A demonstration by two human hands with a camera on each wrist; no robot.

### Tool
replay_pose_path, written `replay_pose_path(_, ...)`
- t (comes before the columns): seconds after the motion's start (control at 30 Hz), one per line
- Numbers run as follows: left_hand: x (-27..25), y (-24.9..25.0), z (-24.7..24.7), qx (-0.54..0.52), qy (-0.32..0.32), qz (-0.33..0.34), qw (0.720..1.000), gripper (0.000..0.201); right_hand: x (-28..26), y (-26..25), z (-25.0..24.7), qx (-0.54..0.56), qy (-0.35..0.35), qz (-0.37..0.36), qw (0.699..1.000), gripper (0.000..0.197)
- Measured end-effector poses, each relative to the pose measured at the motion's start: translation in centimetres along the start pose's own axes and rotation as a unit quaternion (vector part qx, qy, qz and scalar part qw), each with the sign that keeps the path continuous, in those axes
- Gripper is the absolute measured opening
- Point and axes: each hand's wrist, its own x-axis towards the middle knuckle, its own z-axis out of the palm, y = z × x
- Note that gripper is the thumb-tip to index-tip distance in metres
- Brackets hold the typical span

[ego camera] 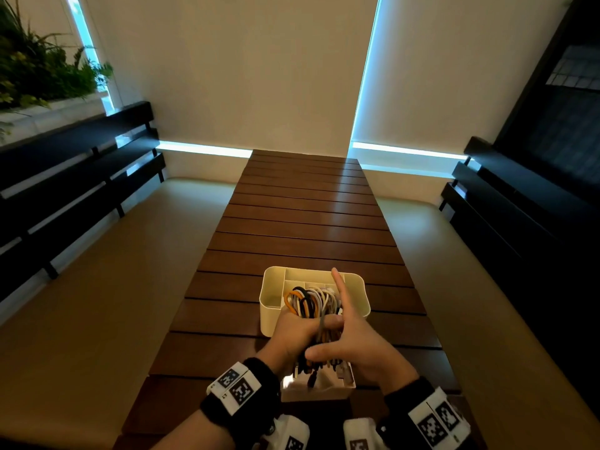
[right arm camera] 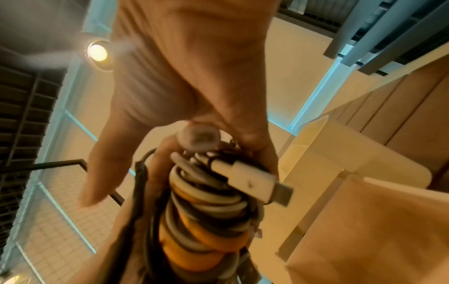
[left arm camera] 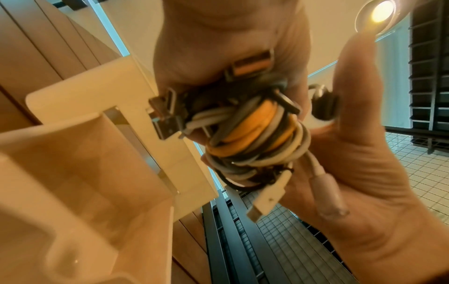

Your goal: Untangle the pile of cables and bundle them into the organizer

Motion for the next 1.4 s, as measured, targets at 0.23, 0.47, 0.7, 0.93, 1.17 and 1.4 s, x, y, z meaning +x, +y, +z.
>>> replay_pose_path(0.23, 0.2, 0.2, -0.2, -0.024, -0.005, -0.033, 0.999, 0.042, -0.2, 0.5, -0.4, 0.024, 0.063, -0.057, 0.996, 0.108)
replay_pose_path(0.47, -0.1, 0.1, -0.7, 0.0, -0.029, -0.027, 0.999, 0.039, -0.8, 1.2, -0.2, 0.076, 0.076, -0.042, 0.993, 0.085)
replay_pose_path(0.7, -0.6, 0.2, -0.7, 0.033, -0.068, -0.006, 0.997, 0.042, -1.2, 2.2, 1.1, 0.236, 0.031, -0.02, 0.971, 0.098)
replay_pose_path(0.93, -0.7, -0.7, -0.7, 0.047, -0.051, -0.012, 0.998, 0.042, -1.6, 1.7, 1.6, 0.26, 0.044, -0.029, 0.964, 0.062)
replay_pose_path(1.17, -1.0, -0.8, -0.9, 0.03, -0.059, -0.037, 0.997, 0.042, -1.7, 1.4, 1.8, 0.256, 0.058, -0.054, 0.963, 0.084)
replay_pose_path(1.4, -1.4, -0.6, -0.6, -0.011, -0.064, -0.048, 0.997, 0.04, -2.1, 0.9, 2.0, 0.296, 0.085, -0.028, 0.951, 0.021)
